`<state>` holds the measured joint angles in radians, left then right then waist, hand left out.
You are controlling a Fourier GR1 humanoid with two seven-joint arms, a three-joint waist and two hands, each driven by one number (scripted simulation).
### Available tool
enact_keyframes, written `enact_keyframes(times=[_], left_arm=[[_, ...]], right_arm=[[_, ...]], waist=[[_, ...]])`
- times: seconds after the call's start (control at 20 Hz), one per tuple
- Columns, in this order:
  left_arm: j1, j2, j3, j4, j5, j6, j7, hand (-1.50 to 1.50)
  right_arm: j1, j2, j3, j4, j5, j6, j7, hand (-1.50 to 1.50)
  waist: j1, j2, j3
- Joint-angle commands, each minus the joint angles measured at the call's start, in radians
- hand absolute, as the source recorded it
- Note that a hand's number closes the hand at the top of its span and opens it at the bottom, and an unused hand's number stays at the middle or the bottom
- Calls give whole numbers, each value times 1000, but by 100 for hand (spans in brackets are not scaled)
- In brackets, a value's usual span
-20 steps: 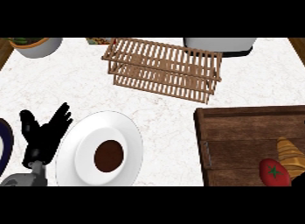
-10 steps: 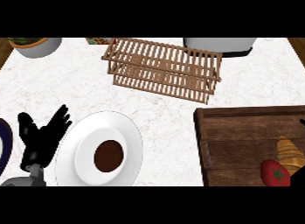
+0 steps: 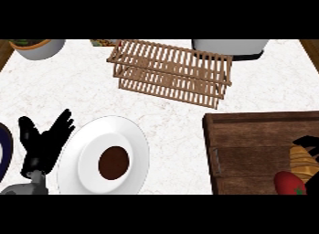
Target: Pick the croissant from the tray and place it in the tiered shelf
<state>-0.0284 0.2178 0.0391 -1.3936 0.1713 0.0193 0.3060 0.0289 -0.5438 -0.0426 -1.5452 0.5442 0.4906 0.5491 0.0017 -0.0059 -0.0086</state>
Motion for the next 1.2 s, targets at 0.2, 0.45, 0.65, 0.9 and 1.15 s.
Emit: enact_keyframes(times=[0.2, 0.45, 0.65, 0.9, 1.15], left_arm=[[21, -25, 1, 6, -21, 13, -18, 0], [-31, -35, -12, 32, -36, 26, 5, 0], [-57, -35, -44, 27, -31, -19, 10, 0], [-50, -24, -34, 38, -29, -24, 10, 0], [-73, -30, -38, 72, -43, -22, -10, 0]], right_arm=[[10, 91, 21, -50, -19, 4, -35, 150], [-88, 306, 202, -85, 101, -137, 43, 150], [-230, 531, 402, -91, 189, -229, 167, 150], [-384, 539, 622, -86, 214, -477, 370, 150], [-635, 542, 739, -92, 319, -646, 590, 150]], waist=[[-3, 4, 8], [16, 8, 8], [103, 18, 6], [100, 6, 7], [80, 3, 5]])
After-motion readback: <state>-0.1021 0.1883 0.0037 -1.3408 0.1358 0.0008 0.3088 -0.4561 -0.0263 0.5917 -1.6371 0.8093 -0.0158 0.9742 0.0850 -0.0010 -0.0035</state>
